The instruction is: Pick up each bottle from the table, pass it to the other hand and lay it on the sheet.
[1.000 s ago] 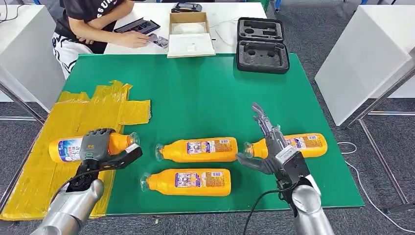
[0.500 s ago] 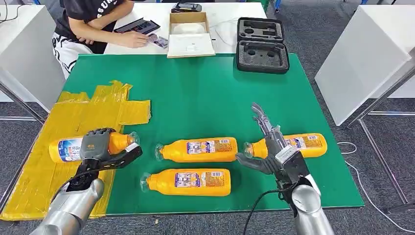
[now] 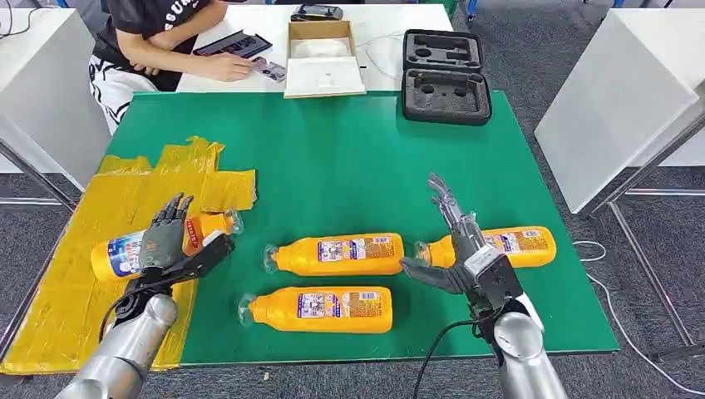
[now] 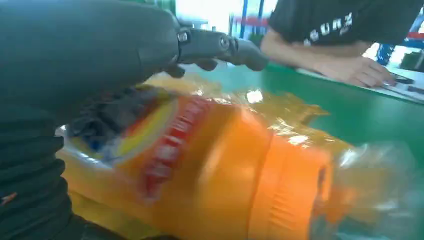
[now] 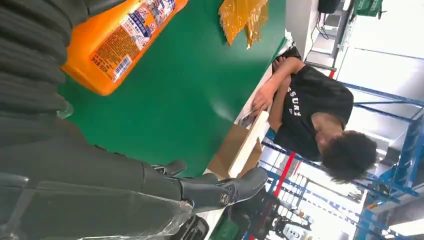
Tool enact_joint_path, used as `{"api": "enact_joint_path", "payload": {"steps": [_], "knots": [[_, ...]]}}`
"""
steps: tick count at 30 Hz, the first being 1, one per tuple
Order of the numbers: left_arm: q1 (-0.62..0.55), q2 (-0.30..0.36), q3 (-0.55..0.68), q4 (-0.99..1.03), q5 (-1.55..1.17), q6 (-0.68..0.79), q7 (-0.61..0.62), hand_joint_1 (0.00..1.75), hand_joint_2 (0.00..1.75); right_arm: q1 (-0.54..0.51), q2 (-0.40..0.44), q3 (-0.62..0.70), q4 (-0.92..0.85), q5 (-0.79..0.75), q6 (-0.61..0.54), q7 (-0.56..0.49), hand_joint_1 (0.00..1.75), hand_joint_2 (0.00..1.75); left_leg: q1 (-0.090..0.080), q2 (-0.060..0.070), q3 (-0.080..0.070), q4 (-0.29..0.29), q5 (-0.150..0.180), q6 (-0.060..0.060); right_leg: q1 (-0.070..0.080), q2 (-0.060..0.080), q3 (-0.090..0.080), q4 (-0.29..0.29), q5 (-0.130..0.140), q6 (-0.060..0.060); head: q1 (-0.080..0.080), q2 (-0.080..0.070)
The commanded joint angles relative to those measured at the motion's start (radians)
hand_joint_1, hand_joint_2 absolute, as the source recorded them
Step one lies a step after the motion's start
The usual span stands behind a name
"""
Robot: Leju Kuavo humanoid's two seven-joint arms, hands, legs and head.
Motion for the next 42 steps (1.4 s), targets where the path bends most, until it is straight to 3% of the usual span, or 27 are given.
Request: {"api": "enact_joint_path", "payload": {"steps": [1,4,6,16,18,21,22,23,24,27,31,35,39,42], "knots": [[0.020,-0.022,-0.001,-0.113,0.082,-0.024,0.001,0.00,0.00,-0.029,-0.013,0.003,0.076,0.007,-0.004,-0.011,0.00,1.75,0.001,0.002,0.003,0.000,-0.002,-0.002,0.001,0.000,0.004,-0.001,-0.001,-0.001,0.000,0.000],[0.007,-0.022,-0.004,-0.118,0.090,-0.036,0.003,0.00,0.00,-0.047,-0.016,0.001,0.079,0.003,-0.012,-0.001,0.00,1.75,0.002,0.003,0.009,0.002,-0.005,-0.005,0.002,0.000,0.010,0.000,-0.004,-0.002,0.000,0.000],[0.000,-0.023,-0.004,-0.112,0.103,-0.036,0.001,0.00,0.00,-0.049,-0.020,0.008,0.074,-0.002,-0.015,0.008,0.00,1.75,0.001,0.001,0.002,0.001,-0.001,-0.002,0.001,0.000,0.003,0.000,-0.001,-0.001,0.000,0.000],[0.012,-0.026,-0.002,-0.103,0.144,-0.028,-0.024,0.00,0.00,-0.038,-0.023,0.011,0.058,0.018,-0.053,0.021,0.00,1.75,0.001,0.001,0.002,0.000,-0.001,-0.002,0.001,0.000,0.003,-0.001,-0.001,-0.001,0.000,0.000],[0.038,-0.036,0.005,-0.152,0.185,-0.038,-0.049,0.00,0.00,-0.025,-0.030,0.005,0.032,0.108,-0.134,0.029,0.00,1.75,0.001,0.003,0.007,0.002,-0.004,-0.004,0.002,0.000,0.007,0.000,-0.003,-0.001,0.000,0.000],[0.083,-0.064,0.029,-0.260,0.334,-0.114,-0.118,0.00,0.00,-0.038,-0.048,0.021,0.016,0.346,-0.284,0.094,0.00,1.75,0.001,0.003,0.007,0.002,-0.005,-0.004,0.002,0.000,0.008,0.000,-0.004,-0.001,0.000,0.000],[0.099,-0.082,0.045,-0.303,0.425,-0.166,-0.154,0.00,0.00,-0.043,-0.068,0.029,0.011,0.490,-0.345,0.131,0.00,1.75,0.001,0.002,0.003,0.001,-0.002,-0.002,0.001,0.000,0.003,0.000,-0.002,-0.001,0.000,0.000],[0.130,-0.091,0.043,-0.365,0.506,-0.215,-0.178,0.00,1.75,-0.044,-0.090,0.048,0.004,0.715,-0.418,0.207,0.00,1.75,0.001,0.003,0.004,0.002,-0.004,-0.003,0.001,0.000,0.005,0.000,-0.003,-0.001,0.000,0.000],[0.156,-0.091,0.027,-0.409,0.545,-0.250,-0.189,0.00,1.75,-0.043,-0.110,0.063,-0.002,0.875,-0.437,0.281,0.00,1.75,0.001,0.003,0.006,0.004,-0.005,-0.004,0.001,0.000,0.008,0.001,-0.005,-0.001,0.000,0.000],[0.223,-0.086,-0.031,-0.518,0.630,-0.330,-0.223,0.00,1.75,-0.034,-0.150,0.071,-0.031,1.015,-0.383,0.334,0.00,1.75,0.001,0.004,0.006,0.003,-0.005,-0.003,0.001,0.001,0.007,0.000,-0.004,-0.001,0.000,0.000],[0.244,-0.090,-0.053,-0.570,0.676,-0.360,-0.234,0.00,1.75,-0.038,-0.186,0.077,-0.046,1.060,-0.338,0.346,0.00,1.75,0.001,0.004,0.008,0.003,-0.006,-0.004,0.001,0.001,0.009,0.001,-0.005,-0.001,0.000,0.000],[0.262,-0.086,-0.103,-0.639,0.732,-0.382,-0.244,0.00,1.75,-0.105,-0.296,0.058,0.030,1.077,-0.229,0.325,0.00,1.75,0.001,0.003,0.003,0.003,-0.004,-0.003,0.001,0.001,0.004,0.001,-0.003,-0.001,-0.001,0.000],[0.265,-0.080,-0.118,-0.660,0.743,-0.380,-0.242,0.00,1.75,-0.135,-0.346,0.035,0.079,1.047,-0.184,0.286,0.00,1.75,0.000,0.002,0.003,0.003,-0.003,-0.002,0.001,0.000,0.005,0.000,-0.002,0.000,0.000,0.000],[0.256,-0.078,-0.118,-0.660,0.750,-0.380,-0.241,0.00,1.75,-0.168,-0.418,0.029,0.134,0.986,-0.087,0.251,0.00,1.75,0.000,0.001,0.004,0.002,-0.003,-0.002,0.000,0.000,0.006,-0.001,-0.002,0.000,0.000,0.000]]}}
